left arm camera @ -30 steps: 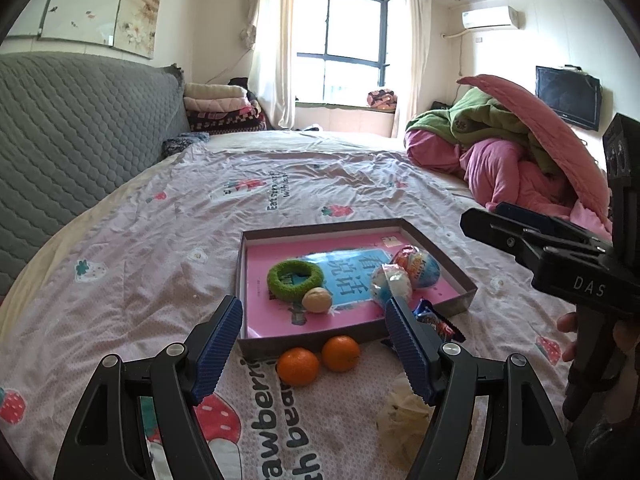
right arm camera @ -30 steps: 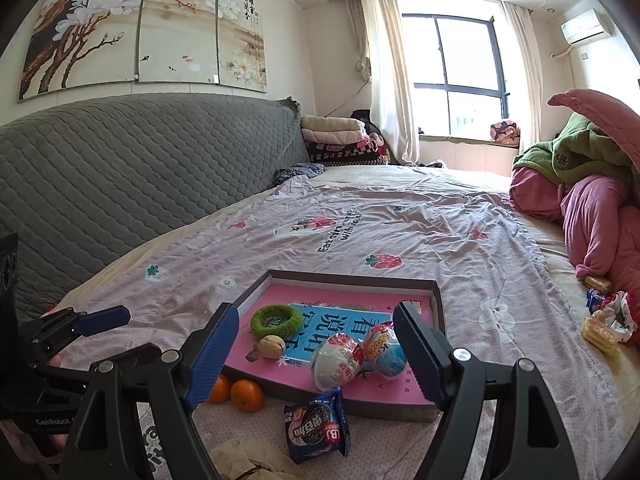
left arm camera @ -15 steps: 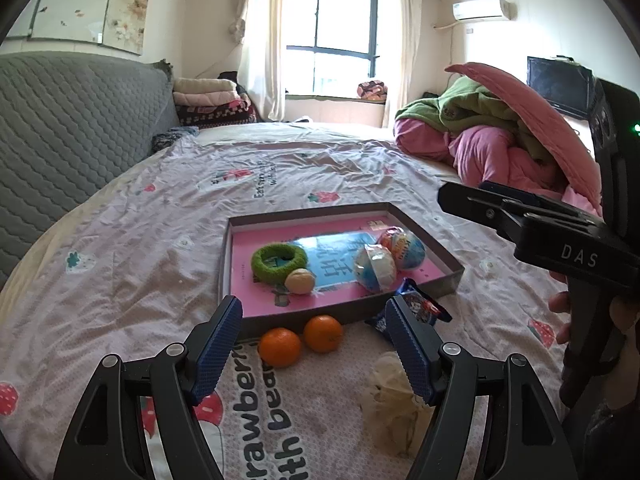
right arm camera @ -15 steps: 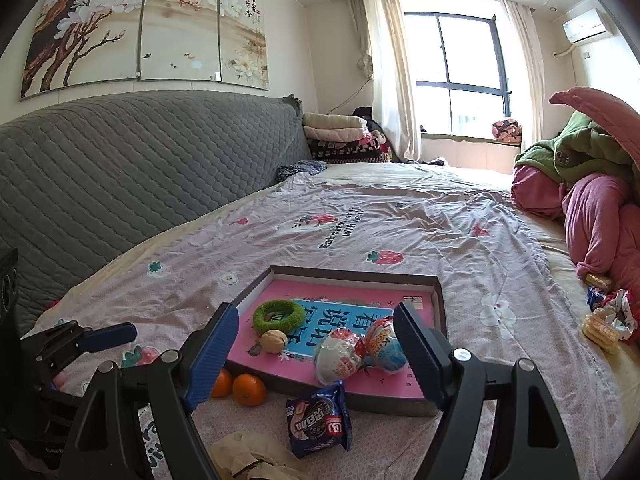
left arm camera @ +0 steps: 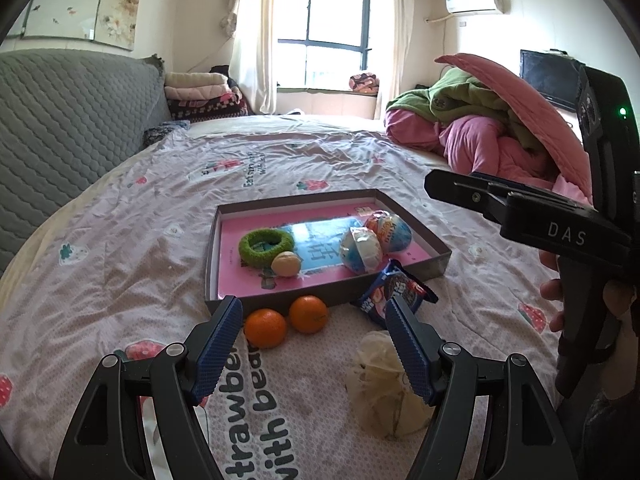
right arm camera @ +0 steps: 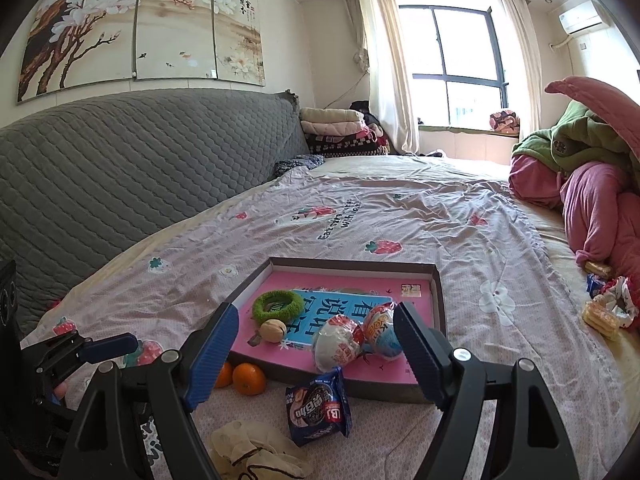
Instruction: Organize objects
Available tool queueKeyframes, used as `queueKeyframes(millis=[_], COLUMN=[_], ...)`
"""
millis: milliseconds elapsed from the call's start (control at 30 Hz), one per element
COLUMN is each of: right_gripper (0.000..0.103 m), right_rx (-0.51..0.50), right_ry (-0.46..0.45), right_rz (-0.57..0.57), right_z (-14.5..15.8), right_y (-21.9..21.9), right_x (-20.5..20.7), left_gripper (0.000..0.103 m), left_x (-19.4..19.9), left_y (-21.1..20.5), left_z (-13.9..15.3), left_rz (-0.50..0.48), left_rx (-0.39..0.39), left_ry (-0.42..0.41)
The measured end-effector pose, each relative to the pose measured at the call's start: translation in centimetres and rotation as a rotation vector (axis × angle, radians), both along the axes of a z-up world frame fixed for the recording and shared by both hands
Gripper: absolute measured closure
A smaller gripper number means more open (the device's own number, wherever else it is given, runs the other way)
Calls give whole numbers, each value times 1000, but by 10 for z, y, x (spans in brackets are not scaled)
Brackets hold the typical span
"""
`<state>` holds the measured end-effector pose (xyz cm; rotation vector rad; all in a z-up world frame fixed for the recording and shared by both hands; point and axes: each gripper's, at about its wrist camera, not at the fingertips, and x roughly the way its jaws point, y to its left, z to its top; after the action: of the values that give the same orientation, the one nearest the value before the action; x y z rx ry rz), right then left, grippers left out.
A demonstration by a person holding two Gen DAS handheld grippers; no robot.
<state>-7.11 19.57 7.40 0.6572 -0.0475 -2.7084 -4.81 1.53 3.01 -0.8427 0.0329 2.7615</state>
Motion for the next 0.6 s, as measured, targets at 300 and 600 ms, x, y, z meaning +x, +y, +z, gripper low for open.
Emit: queueKeyframes(millis=[300, 600], right_gripper=[24, 24], right_rx=[0, 25], right_ry=[-14, -25], right_rz=[4, 20], right_z=[-3, -8], right_y=[1, -4], right_x=[2, 6], left_gripper=[28, 28], left_x=[7, 15], left_y=[9, 19], left_z=[-7, -16], left_rz=[-38, -76], left_rx=[-6, -8], left_ry=[-26, -54])
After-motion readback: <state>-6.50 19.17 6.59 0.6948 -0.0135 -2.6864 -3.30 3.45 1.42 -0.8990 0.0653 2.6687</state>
